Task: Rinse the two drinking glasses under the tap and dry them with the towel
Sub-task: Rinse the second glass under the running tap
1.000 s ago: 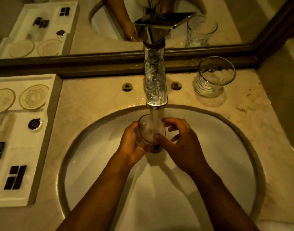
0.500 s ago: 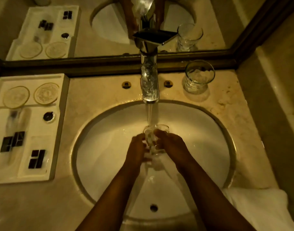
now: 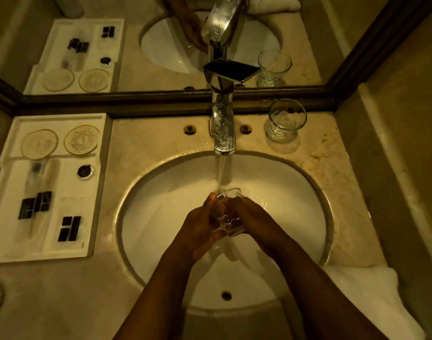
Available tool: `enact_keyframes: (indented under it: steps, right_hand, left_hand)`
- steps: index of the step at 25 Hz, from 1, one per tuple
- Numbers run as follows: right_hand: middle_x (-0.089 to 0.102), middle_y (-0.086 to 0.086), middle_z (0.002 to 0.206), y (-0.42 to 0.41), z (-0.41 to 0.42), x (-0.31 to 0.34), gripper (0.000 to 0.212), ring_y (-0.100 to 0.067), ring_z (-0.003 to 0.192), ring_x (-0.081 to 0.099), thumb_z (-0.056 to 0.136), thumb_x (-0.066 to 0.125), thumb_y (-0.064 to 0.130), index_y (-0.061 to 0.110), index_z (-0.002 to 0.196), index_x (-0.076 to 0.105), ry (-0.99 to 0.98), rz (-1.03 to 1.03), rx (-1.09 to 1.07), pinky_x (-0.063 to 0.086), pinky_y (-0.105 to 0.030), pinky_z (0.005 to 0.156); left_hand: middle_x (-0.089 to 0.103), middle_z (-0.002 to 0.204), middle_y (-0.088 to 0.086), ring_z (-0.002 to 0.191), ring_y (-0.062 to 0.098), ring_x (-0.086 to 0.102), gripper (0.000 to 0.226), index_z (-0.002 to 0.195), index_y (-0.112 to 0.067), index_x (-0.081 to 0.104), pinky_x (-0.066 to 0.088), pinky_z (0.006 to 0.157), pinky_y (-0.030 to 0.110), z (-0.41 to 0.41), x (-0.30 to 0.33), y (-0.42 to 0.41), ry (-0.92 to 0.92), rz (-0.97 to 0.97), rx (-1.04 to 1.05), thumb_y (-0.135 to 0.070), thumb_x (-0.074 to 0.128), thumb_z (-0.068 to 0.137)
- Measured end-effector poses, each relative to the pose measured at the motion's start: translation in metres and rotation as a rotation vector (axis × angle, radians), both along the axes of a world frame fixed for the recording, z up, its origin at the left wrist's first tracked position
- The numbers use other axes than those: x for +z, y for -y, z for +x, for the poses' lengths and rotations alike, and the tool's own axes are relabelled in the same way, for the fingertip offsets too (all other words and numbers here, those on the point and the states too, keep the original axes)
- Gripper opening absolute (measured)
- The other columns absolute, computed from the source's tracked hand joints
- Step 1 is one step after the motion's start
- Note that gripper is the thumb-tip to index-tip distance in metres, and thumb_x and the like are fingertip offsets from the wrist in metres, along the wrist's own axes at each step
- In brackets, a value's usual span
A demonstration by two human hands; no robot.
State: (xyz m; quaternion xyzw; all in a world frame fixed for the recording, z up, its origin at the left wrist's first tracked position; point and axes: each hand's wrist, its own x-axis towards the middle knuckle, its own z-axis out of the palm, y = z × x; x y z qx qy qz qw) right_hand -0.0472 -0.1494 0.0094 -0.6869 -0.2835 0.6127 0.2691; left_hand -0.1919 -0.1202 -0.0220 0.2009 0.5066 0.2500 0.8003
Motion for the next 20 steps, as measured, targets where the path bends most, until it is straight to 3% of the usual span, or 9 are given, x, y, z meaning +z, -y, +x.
enact_keyframes:
  steps: [2,5,7,9,11,13,16,18,20]
  right_hand:
    - [0.064,0.000,0.124,-0.004,0.006,0.009,0.063,-0.015,0.105,0.066,0.072,0.058,0.080,0.040,0.119,0.065,0.063,0.034,0.107,0.054,-0.035,0.091]
    - [0.070,0.006,0.107,-0.018,0.015,0.038,0.028,-0.006,0.090,0.064,0.091,0.064,0.041,0.027,0.114,0.071,0.120,0.208,0.007,0.045,-0.016,0.069]
    - [0.068,0.004,0.087,-0.034,0.023,0.064,0.020,-0.007,0.071,0.057,0.095,0.059,0.027,0.016,0.105,0.073,0.131,0.355,-0.243,0.043,-0.019,0.060]
    - [0.062,0.001,0.073,-0.058,0.030,0.096,0.031,-0.010,0.061,0.052,0.098,0.053,0.034,0.010,0.101,0.071,0.063,0.478,-0.410,0.040,-0.022,0.052]
    - [0.060,0.002,0.068,-0.086,0.033,0.126,0.045,-0.009,0.056,0.050,0.098,0.048,0.048,0.008,0.099,0.069,-0.002,0.551,-0.420,0.037,-0.022,0.048]
    - [0.060,0.002,0.066,-0.114,0.029,0.147,0.046,-0.009,0.053,0.050,0.096,0.049,0.052,0.010,0.093,0.068,-0.017,0.601,-0.383,0.037,-0.021,0.046]
    - [0.053,-0.004,0.064,-0.139,0.021,0.148,0.027,-0.013,0.053,0.047,0.094,0.058,0.036,0.014,0.077,0.059,0.122,0.629,-0.433,0.042,-0.025,0.049]
    - [0.047,-0.009,0.068,-0.146,0.025,0.139,0.023,-0.019,0.058,0.042,0.090,0.061,0.027,0.016,0.071,0.053,0.202,0.618,-0.470,0.041,-0.030,0.052]
    - [0.048,-0.010,0.070,-0.144,0.027,0.131,0.020,-0.019,0.057,0.041,0.090,0.061,0.024,0.014,0.073,0.054,0.204,0.589,-0.478,0.039,-0.027,0.047]
  left_hand:
    - [0.072,0.121,0.020,0.112,0.038,0.069,0.058,0.122,-0.007,0.068,0.054,0.096,0.055,-0.006,0.010,0.000,0.000,0.097,0.043,-0.050,0.065,0.083]
    - [0.078,0.099,0.016,0.096,0.035,0.075,0.044,0.102,-0.008,0.073,0.060,0.082,0.047,-0.013,0.027,-0.006,-0.118,0.191,0.145,-0.044,0.070,0.078]
    - [0.078,0.090,0.014,0.091,0.033,0.076,0.045,0.096,-0.007,0.071,0.060,0.084,0.049,-0.019,0.038,-0.012,-0.144,0.177,0.234,-0.048,0.071,0.076]
    - [0.077,0.091,0.015,0.092,0.032,0.076,0.051,0.102,-0.008,0.070,0.060,0.084,0.050,-0.026,0.044,-0.018,-0.151,0.166,0.304,-0.053,0.069,0.077]
    - [0.078,0.097,0.015,0.096,0.032,0.076,0.056,0.111,-0.009,0.069,0.060,0.085,0.049,-0.032,0.050,-0.021,-0.145,0.174,0.352,-0.055,0.066,0.079]
    - [0.077,0.100,0.018,0.098,0.033,0.075,0.054,0.106,-0.010,0.070,0.060,0.087,0.050,-0.037,0.053,-0.021,-0.175,0.186,0.364,-0.055,0.068,0.078]
    - [0.074,0.095,0.020,0.090,0.032,0.075,0.044,0.091,-0.013,0.070,0.060,0.086,0.049,-0.042,0.057,-0.018,-0.236,0.216,0.331,-0.055,0.069,0.077]
    - [0.074,0.094,0.020,0.090,0.032,0.075,0.040,0.091,-0.014,0.070,0.061,0.083,0.046,-0.044,0.058,-0.017,-0.239,0.214,0.341,-0.053,0.068,0.081]
    - [0.074,0.090,0.017,0.089,0.031,0.074,0.034,0.090,-0.015,0.069,0.060,0.083,0.044,-0.047,0.060,-0.019,-0.238,0.205,0.361,-0.049,0.067,0.086]
